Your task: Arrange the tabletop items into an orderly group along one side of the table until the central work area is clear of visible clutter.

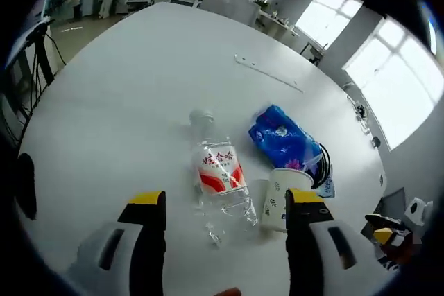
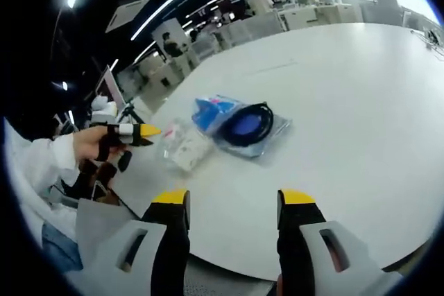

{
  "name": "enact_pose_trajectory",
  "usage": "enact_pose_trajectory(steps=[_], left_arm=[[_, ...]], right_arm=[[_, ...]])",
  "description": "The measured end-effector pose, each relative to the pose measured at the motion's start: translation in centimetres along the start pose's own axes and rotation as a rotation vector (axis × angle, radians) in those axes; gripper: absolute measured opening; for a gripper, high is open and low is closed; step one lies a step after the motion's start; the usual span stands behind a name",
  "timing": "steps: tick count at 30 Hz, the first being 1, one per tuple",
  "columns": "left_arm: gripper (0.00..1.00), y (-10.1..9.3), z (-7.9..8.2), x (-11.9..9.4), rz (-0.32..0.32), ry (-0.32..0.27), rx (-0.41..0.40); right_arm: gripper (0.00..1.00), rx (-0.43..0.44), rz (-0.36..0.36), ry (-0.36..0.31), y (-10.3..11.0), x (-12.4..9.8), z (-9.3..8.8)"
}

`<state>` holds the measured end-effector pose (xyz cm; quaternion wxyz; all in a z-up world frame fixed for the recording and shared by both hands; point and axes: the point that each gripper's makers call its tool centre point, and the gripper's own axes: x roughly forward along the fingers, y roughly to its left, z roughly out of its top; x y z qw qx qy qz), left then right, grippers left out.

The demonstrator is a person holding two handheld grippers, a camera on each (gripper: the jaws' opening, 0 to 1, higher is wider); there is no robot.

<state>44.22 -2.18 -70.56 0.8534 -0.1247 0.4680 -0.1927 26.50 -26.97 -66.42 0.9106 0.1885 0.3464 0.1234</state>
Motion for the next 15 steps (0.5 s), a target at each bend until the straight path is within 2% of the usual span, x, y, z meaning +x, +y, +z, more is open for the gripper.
enact_pose_trajectory(steps=[8,15], left_arm=[[0.72,-0.4,0.2,1.8,0.026,0.023,0.010],[0.73,-0.2,-0.8,3.3,0.069,0.057,0.012]], right_arm=[[0.48,0.018,-0.009,-0.003,-0.5,-0.1,-0.5],[0.48,0.044,-0.027,0.002,-1.3,-0.5,-1.2]])
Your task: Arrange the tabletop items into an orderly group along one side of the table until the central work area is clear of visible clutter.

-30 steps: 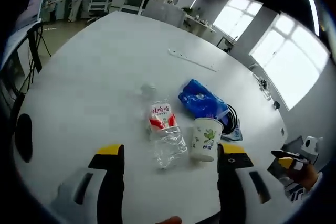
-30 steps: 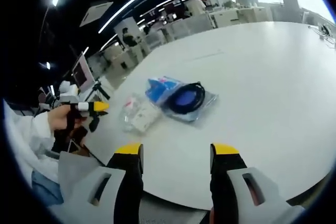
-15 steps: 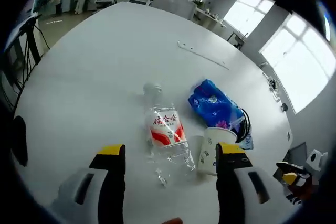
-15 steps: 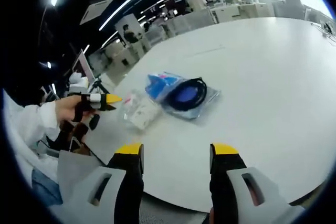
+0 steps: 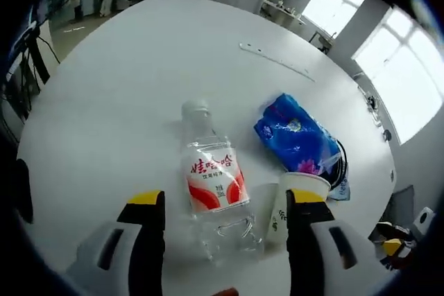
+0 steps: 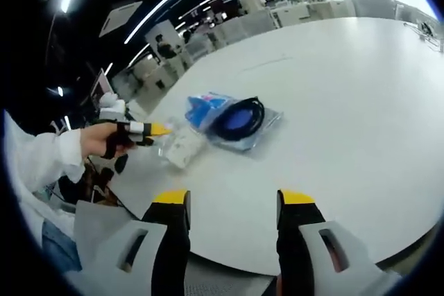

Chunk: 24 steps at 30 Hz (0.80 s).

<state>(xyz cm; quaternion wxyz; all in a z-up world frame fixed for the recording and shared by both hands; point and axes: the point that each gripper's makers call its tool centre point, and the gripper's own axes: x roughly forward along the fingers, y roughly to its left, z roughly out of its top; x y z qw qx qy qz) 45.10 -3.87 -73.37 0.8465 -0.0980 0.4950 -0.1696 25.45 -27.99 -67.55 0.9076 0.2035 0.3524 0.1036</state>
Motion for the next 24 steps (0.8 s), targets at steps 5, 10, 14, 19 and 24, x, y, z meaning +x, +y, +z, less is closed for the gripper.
enact_pose_trajectory(steps=[5,10,14,19,24], left_arm=[[0.73,0.2,-0.2,0.6,0.028,0.003,-0.019],[0.73,-0.1,-0.1,1.0,0.037,0.004,-0.034],[0.73,0.1,-0.1,1.4,0.064,-0.001,-0.043],[0.71,0.4,-0.4,1.7,0.089,0.003,-0.073],[0.69,0.4,-0.1,1.7,0.117,-0.011,-0.056]], right_arm=[[0.48,0.015,-0.001,-0.001,0.0,0.1,-0.4],[0.48,0.025,0.009,0.006,0.5,0.5,-0.8],[0.47,0.025,0.018,0.013,0.8,0.7,-1.0],[0.47,0.026,0.026,0.011,0.9,0.9,-0.9],[0.47,0.041,0.029,0.003,0.7,1.0,-0.8]])
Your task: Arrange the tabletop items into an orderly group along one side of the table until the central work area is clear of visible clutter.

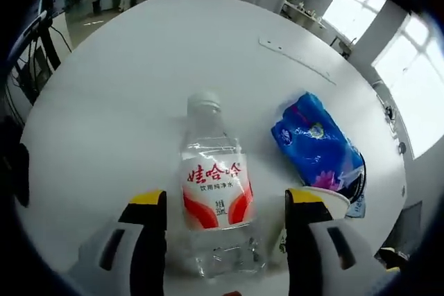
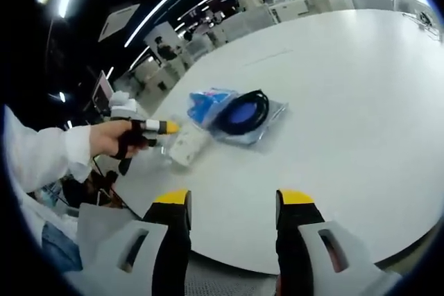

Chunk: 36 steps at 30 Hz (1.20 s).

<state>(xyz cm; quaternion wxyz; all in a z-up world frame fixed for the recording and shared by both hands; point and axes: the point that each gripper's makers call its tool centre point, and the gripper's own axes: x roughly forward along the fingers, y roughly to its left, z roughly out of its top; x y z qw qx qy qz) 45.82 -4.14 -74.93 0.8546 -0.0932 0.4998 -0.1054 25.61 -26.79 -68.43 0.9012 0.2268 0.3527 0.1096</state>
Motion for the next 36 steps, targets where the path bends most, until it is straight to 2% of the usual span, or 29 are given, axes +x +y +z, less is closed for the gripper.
enact_pose_trajectory(steps=[2,6,8,10,12,13,14,16,17,19,20,22,23,30,34,36], left_arm=[[0.65,0.3,-0.1,0.0,0.021,-0.004,0.015],[0.65,0.5,0.3,0.0,0.032,-0.039,-0.031],[0.60,0.8,0.3,0.2,0.052,-0.041,-0.011],[0.55,1.4,0.1,0.1,0.088,-0.030,0.050],[0.44,0.7,0.2,0.1,0.041,-0.041,-0.028],[0.43,0.5,-0.1,0.1,0.026,-0.031,-0.085],[0.42,0.8,0.2,0.3,0.025,-0.042,-0.063],[0.41,0.9,0.1,0.3,0.018,-0.023,-0.043],[0.40,0.9,0.0,0.3,0.010,-0.026,-0.062],[0.39,0.6,0.0,0.2,-0.033,-0.039,-0.162],[0.38,0.8,0.0,0.1,-0.040,-0.044,-0.178],[0.37,0.9,-0.3,-0.1,-0.048,-0.045,-0.160],[0.37,0.6,-0.2,-0.2,-0.080,-0.061,-0.151],[0.35,1.1,-0.1,-1.6,-0.119,-0.096,-0.189],[0.35,0.9,-0.2,-2.4,-0.164,-0.113,-0.288],[0.35,1.0,-0.2,-2.9,-0.174,-0.136,-0.300]], right_arm=[[0.47,0.016,-0.001,-0.006,-0.2,0.0,0.1],[0.46,0.043,-0.002,-0.019,-0.3,0.0,0.2],[0.46,0.056,-0.001,-0.024,-0.3,0.0,0.2],[0.46,0.067,0.002,-0.026,-0.3,0.1,0.2],[0.46,0.074,0.002,-0.027,-0.3,0.1,0.3],[0.46,0.078,0.000,-0.031,-0.4,0.1,0.4],[0.46,0.080,-0.001,-0.032,-0.4,0.1,0.4],[0.45,0.093,-0.002,-0.041,-0.4,0.0,0.5],[0.45,0.100,-0.001,-0.045,-0.5,0.0,0.5],[0.45,0.127,0.003,-0.061,-0.5,-0.1,0.8],[0.45,0.133,0.003,-0.067,-0.5,-0.2,0.9],[0.45,0.144,0.003,-0.073,-0.4,-0.3,1.0],[0.45,0.142,0.001,-0.076,-0.4,-0.4,1.1],[0.45,0.121,0.013,-0.079,0.1,-0.4,1.6],[0.45,0.121,0.031,-0.082,0.7,-0.2,1.9],[0.45,0.125,0.044,-0.092,1.3,-0.2,2.3]])
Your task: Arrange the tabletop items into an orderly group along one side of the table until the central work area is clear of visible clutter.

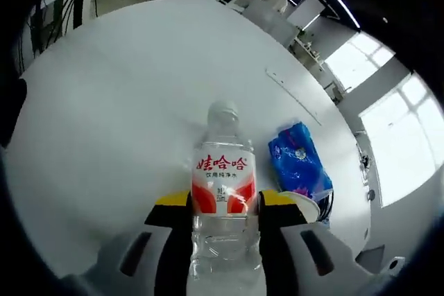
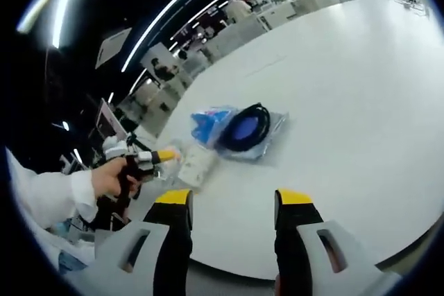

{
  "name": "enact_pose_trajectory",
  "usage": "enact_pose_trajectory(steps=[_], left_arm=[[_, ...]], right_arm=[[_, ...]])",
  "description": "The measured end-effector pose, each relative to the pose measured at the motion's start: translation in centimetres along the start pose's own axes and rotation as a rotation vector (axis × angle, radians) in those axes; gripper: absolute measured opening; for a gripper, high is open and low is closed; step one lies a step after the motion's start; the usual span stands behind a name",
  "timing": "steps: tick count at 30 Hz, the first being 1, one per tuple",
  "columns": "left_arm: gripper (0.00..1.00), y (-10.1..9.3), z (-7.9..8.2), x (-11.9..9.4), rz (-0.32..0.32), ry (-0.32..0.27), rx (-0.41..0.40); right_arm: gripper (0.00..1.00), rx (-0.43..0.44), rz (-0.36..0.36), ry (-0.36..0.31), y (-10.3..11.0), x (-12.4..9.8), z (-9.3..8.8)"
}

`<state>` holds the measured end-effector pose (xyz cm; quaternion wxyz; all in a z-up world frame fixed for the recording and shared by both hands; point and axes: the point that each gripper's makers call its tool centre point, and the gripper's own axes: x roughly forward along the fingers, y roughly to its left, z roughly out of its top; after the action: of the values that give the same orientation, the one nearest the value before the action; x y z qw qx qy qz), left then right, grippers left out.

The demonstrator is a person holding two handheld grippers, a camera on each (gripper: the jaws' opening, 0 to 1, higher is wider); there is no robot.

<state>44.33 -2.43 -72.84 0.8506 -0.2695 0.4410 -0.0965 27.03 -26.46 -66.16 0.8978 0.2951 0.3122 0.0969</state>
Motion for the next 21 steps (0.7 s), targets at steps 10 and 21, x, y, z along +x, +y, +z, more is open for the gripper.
enact_pose_trajectory(steps=[10,21], left_arm=[[0.35,-1.5,1.8,-2.1,-0.127,-0.157,0.072],[0.36,-3.0,1.9,-4.8,-0.232,-0.239,0.122]], right_arm=[[0.46,-0.025,0.124,-0.011,4.5,2.7,2.5],[0.47,-0.125,0.306,0.015,12.7,7.4,5.4]])
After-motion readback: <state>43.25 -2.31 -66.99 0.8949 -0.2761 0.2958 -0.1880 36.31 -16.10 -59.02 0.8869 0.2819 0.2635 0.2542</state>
